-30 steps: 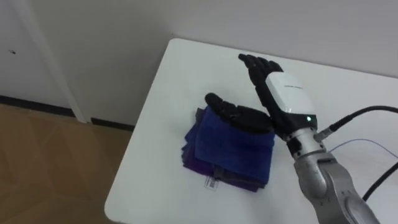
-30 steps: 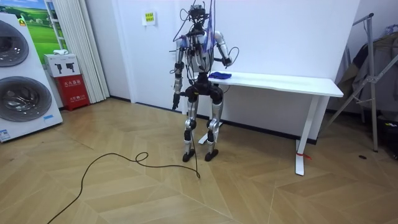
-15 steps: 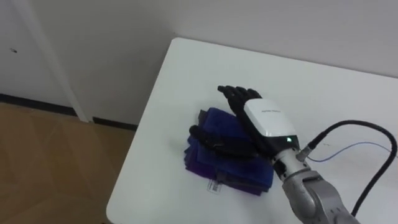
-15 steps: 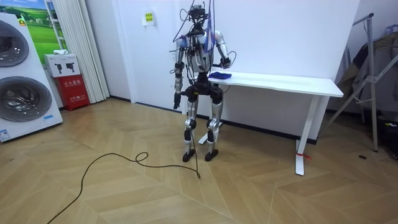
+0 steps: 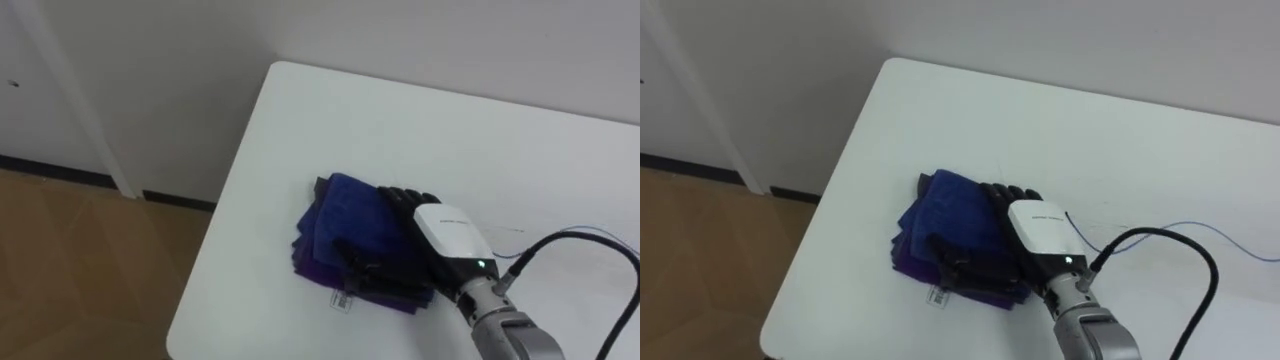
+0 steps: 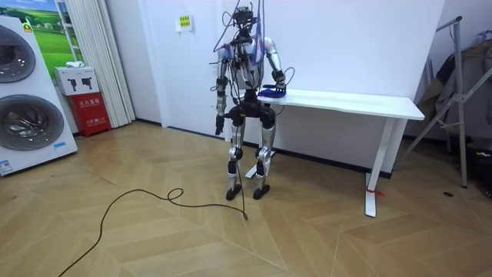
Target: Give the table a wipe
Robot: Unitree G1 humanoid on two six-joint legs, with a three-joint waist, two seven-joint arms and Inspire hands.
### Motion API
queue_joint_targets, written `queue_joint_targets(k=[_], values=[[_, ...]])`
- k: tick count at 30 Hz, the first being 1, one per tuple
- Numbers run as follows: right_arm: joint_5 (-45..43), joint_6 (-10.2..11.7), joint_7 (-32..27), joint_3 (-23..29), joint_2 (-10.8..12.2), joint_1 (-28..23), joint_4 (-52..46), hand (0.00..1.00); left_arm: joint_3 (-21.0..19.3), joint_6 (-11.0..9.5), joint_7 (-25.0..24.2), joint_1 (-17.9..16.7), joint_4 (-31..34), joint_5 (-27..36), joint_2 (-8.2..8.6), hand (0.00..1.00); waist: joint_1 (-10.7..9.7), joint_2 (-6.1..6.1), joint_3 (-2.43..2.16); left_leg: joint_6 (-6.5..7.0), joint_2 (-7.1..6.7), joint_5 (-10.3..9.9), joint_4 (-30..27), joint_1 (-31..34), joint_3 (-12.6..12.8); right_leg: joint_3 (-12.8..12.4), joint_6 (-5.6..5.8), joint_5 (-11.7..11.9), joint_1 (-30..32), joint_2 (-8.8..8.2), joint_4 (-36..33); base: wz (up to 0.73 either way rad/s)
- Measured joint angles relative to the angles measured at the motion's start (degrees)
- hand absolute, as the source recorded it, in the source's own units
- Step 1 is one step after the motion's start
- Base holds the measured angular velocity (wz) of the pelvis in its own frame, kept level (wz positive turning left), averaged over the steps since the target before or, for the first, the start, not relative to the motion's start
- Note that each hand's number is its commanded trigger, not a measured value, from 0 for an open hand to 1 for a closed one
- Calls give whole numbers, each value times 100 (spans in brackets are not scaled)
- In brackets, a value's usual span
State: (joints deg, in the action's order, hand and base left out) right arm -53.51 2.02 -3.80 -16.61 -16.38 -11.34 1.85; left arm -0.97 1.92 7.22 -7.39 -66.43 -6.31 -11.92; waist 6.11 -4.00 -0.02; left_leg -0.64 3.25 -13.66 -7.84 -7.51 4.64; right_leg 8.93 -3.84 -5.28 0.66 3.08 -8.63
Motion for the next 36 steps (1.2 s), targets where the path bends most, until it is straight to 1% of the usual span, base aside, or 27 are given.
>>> queue_joint_targets(k=[3,5,7,12,17,24,25,26,32,34,36], values=[[-32,8,-48,-1,1,-5,33,0,7,0,-2,5,-6,0,0,0,-13,-37,2,0,-2,0,2,-2,1,3,8,-7,-9,-5,4,0],[-47,53,-103,-7,3,-6,217,0,9,0,-3,-7,-20,-2,0,0,1,-41,1,0,-3,0,2,-17,1,3,10,-8,-25,-8,4,0],[-269,53,-165,-10,5,-7,451,0,6,5,-7,-14,-20,-17,-16,0,21,-41,2,0,-5,0,2,-6,2,1,12,-9,-12,-8,4,0],[-741,51,-377,-5,31,10,615,0,6,24,-13,-136,-6,-17,-22,0,22,-41,5,0,-3,0,1,-11,-2,32,11,-19,-23,-12,5,2],[-979,43,-486,-5,49,13,686,0,6,24,-19,-150,13,-60,-25,0,24,-50,10,0,-2,0,2,-7,-2,50,12,-27,-25,-16,2,2],[-1018,76,-813,-11,93,23,980,0,6,23,-19,-143,24,-60,-22,0,42,-95,29,0,-3,0,2,-19,0,58,15,-32,-50,-16,8,0],[-1018,90,-842,-11,107,53,1040,88,5,24,-19,-169,57,-61,-21,0,40,-100,29,0,-3,0,2,-20,0,58,16,-33,-51,-17,8,0],[-1019,94,-858,-10,118,76,1078,100,5,24,-19,-181,70,-61,-21,0,35,-102,30,0,-3,0,1,-20,0,58,16,-33,-51,-17,8,0],[-1004,90,-1091,0,165,216,1262,100,3,35,-20,-248,129,-60,-21,0,26,-103,29,0,-3,0,2,-93,-1,73,21,-44,-135,-21,10,1],[-1022,70,-1183,72,165,380,1334,100,-6,59,-23,-241,189,-63,-19,0,34,-107,22,0,-3,0,2,-120,-5,112,26,-48,-186,-28,28,10],[-1018,59,-1324,146,164,380,1373,100,-26,61,-23,-252,296,-64,-15,0,38,-109,21,0,-3,0,1,-129,-9,194,28,-47,-246,-42,76,21]])
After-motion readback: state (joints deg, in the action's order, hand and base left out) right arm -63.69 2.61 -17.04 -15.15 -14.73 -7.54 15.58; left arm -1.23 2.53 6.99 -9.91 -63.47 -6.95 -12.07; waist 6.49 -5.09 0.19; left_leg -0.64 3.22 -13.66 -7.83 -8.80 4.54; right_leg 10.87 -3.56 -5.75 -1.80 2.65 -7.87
